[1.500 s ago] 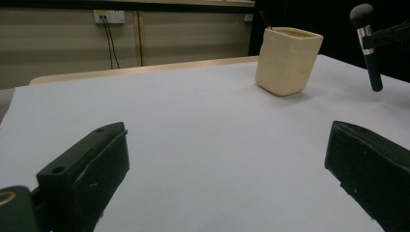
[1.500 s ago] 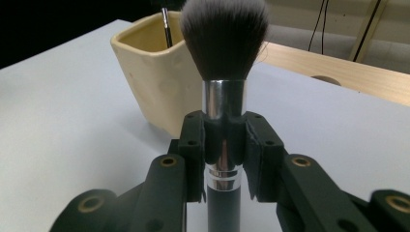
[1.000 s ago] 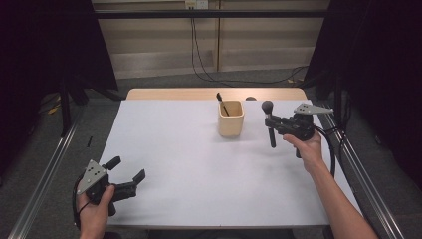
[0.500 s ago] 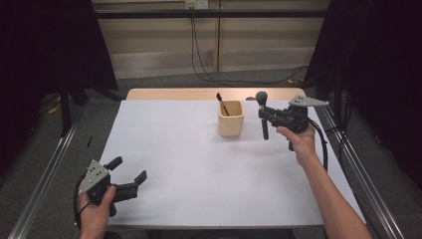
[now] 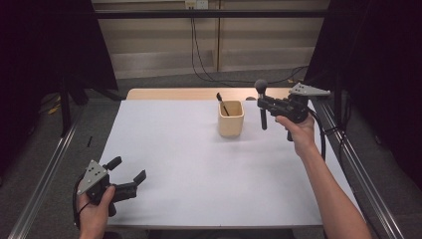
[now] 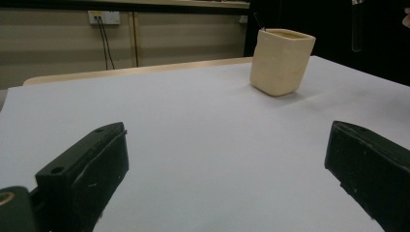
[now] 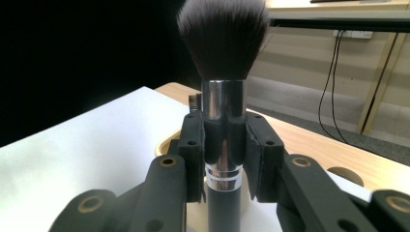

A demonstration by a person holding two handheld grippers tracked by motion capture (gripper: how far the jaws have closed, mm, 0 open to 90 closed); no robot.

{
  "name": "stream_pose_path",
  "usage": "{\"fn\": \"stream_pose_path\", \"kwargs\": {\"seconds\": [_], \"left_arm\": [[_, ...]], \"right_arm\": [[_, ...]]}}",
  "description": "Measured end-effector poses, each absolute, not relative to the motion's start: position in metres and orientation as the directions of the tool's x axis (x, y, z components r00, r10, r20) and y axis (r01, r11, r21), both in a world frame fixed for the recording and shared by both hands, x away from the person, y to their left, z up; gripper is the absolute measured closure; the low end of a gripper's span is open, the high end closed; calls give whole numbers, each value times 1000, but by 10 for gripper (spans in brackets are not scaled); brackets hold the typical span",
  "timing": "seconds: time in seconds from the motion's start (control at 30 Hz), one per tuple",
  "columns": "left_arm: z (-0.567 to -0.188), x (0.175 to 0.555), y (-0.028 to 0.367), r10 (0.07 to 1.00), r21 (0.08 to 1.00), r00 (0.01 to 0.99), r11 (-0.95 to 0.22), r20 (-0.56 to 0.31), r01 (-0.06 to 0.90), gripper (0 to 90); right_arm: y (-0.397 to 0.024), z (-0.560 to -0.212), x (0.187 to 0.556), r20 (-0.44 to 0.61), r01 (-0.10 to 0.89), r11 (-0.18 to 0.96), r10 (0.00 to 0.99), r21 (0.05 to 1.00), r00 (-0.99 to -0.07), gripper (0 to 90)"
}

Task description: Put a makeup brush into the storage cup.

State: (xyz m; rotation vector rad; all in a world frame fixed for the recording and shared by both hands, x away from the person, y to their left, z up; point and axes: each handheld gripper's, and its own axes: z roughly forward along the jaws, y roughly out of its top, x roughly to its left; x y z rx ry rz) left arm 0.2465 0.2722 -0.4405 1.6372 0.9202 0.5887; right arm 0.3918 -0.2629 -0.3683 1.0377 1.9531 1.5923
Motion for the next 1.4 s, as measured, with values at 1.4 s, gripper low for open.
{"fn": "stream_pose_path", "kwargs": {"seconds": [1.4], "left_arm": [[-441, 248, 273, 813, 961, 578, -96, -75, 259, 20]], "right_arm": [[-215, -332, 443, 106, 259, 83, 761, 962, -640, 716]]}}
